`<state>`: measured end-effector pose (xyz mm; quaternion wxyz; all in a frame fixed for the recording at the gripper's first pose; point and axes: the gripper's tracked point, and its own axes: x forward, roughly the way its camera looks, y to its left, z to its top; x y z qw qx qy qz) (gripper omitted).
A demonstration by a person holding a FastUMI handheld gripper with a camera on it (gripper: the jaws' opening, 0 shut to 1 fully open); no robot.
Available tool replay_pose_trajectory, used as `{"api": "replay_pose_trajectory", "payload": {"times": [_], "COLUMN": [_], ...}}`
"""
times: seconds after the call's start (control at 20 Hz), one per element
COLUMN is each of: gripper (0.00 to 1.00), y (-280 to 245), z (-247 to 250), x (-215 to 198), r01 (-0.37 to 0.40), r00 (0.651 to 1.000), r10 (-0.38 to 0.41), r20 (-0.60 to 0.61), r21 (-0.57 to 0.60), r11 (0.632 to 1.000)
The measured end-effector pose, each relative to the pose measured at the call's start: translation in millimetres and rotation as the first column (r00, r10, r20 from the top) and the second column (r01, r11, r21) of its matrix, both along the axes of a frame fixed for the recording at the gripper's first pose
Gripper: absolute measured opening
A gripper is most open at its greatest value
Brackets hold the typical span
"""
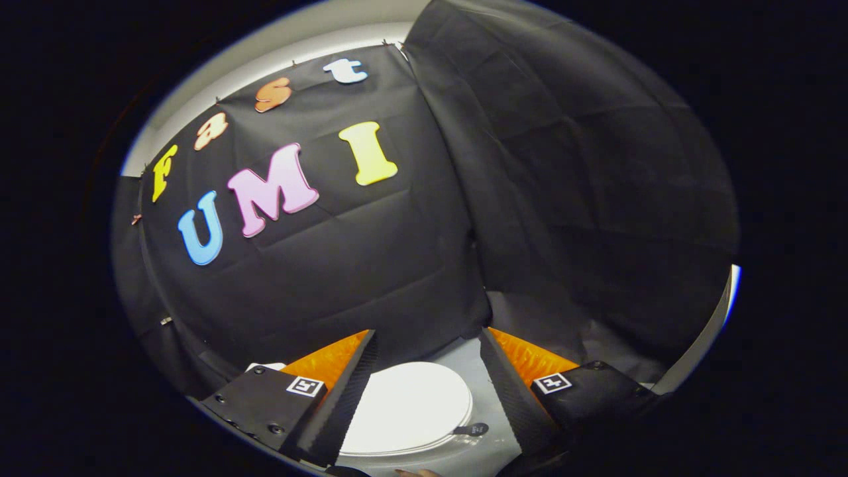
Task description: Open the toilet lid.
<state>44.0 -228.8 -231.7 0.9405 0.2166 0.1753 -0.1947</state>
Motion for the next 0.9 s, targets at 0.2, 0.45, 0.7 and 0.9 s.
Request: {"api": "replay_pose_trajectory", "payload": {"times": [0.2, 0.45, 0.7, 0.9], "gripper": [0.99, 0.99, 0.99, 0.98], "y": [-16.4, -29.1, -15.0, 3.2], "z": [-83.7, -209.1, -293.8, -339.0], "x": [-1.6, -13.5, -39.2, -49.0], "r01": [0.009, 0.102, 0.156, 0.192], "r00": [0.995, 0.963, 0.923, 0.898], "r10": [0.007, 0.001, 0.038, 0.071], "r20": [-0.103, -0.271, -0.382, -0.435], "r21": [0.154, 0.366, 0.462, 0.53], "r11": [0.988, 0.925, 0.873, 0.826]}}
